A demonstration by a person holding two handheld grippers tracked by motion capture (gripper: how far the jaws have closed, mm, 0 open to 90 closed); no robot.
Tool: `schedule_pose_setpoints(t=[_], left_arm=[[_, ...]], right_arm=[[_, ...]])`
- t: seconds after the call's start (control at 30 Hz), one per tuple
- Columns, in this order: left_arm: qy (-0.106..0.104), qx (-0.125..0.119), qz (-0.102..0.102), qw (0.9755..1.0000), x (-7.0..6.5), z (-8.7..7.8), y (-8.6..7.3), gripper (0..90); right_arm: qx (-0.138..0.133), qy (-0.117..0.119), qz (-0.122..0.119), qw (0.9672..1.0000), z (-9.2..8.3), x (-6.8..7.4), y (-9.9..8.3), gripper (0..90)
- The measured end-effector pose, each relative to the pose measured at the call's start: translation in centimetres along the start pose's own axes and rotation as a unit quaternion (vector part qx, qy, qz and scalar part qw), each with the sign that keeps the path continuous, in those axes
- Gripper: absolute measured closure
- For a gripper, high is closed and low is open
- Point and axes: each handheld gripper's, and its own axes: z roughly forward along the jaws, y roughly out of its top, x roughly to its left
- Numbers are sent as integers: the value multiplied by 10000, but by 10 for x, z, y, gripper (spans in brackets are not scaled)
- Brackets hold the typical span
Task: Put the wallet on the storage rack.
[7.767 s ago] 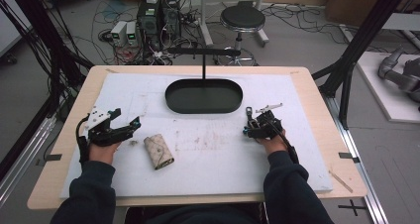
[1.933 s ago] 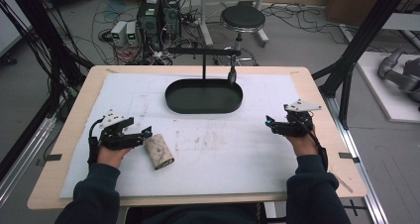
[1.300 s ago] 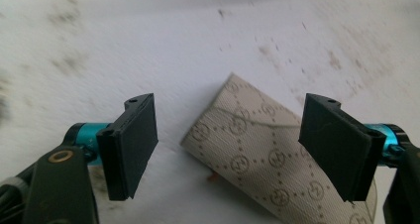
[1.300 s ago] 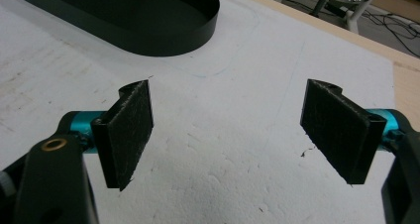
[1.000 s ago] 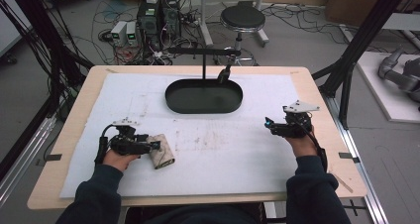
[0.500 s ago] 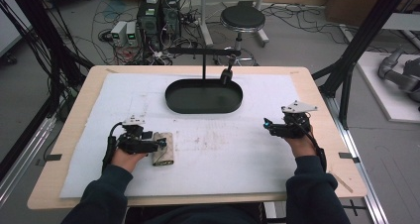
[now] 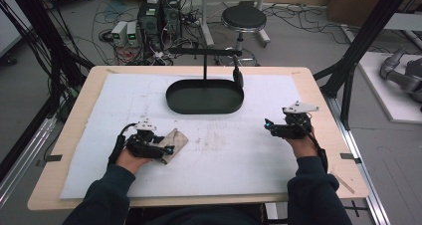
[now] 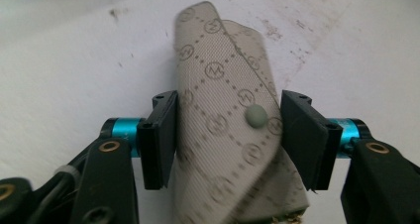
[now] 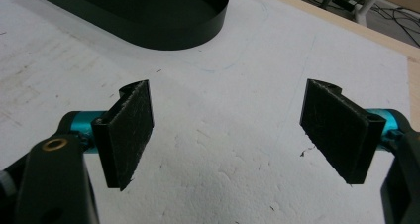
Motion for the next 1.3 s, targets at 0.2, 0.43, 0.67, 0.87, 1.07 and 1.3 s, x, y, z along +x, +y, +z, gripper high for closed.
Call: schedule_pose_setpoints(t=[0.2, 0.43, 0.67, 0.87, 1.07, 1.3], left_arm=[[428, -242, -164, 9987, 2, -4, 0, 342], [676, -132, -221, 9974, -8, 4, -5, 215], [560, 173, 209, 9981, -8, 7, -4, 313], [415, 189, 450, 9979, 0, 3, -6, 335], [752, 47, -146, 9970, 1, 3, -6, 227], [778, 115, -39, 9969, -1, 3, -7, 314]], right_arm=[[6, -3, 1, 10000, 1, 0, 0, 213], [24, 19, 8, 10000, 1, 0, -1, 213], [5, 21, 26, 10000, 0, 0, -1, 213], [0, 28, 7, 10000, 0, -1, -1, 214], [19, 28, 16, 10000, 1, 0, -1, 214], [43, 22, 2, 10000, 1, 0, -2, 214]])
